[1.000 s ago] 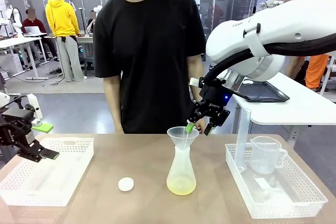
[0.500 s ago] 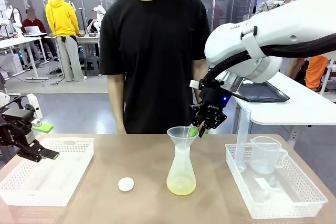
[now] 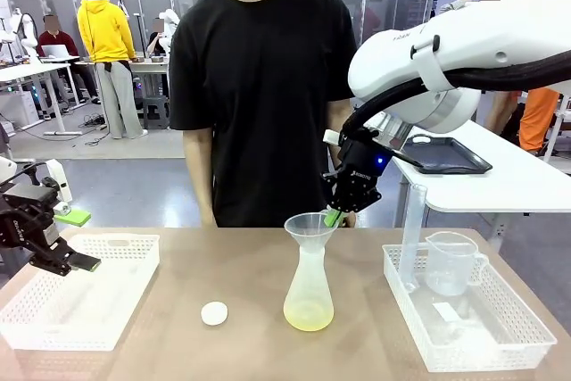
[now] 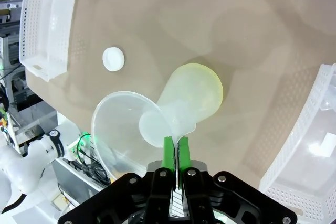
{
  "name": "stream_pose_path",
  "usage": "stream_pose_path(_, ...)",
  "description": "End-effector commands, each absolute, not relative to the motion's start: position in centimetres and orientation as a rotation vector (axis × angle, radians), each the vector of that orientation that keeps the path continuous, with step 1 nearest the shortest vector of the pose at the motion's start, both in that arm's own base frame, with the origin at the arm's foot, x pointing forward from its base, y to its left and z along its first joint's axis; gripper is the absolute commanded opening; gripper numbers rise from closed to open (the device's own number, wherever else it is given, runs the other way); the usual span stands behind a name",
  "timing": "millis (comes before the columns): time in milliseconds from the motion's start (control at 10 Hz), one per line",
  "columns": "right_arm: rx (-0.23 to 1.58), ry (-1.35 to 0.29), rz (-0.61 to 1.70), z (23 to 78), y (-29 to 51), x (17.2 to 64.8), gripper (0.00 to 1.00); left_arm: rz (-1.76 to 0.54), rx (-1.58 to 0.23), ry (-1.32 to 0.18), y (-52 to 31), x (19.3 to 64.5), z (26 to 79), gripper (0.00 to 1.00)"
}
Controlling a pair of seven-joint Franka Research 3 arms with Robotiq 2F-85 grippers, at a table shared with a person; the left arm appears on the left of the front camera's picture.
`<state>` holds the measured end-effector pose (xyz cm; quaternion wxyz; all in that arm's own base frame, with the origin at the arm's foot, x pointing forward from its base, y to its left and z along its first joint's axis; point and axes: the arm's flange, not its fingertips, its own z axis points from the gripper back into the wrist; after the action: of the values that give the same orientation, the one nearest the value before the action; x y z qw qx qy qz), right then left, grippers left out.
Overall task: Prepare the solutions needed for the experiment.
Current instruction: Once the solution is in the Big flask , pick up the Plastic Funnel and place it back into the right Organizing basket.
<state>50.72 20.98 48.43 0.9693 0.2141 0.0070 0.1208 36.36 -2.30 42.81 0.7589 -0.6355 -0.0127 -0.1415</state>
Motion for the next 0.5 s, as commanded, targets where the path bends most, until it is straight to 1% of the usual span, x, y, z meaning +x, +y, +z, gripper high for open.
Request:
stream_pose_path(0,0.416,0.030,0.208,47.6,21.2,50.7,0.00,-0.313,-1.405,-0.034,-2.4,36.2,43.0,1.00)
stream_pose_path(400,0.435,-0.005,0.213,48.7,21.4,49.7,0.00,-0.313,-1.405,-0.034,-2.4,36.2,43.0,1.00)
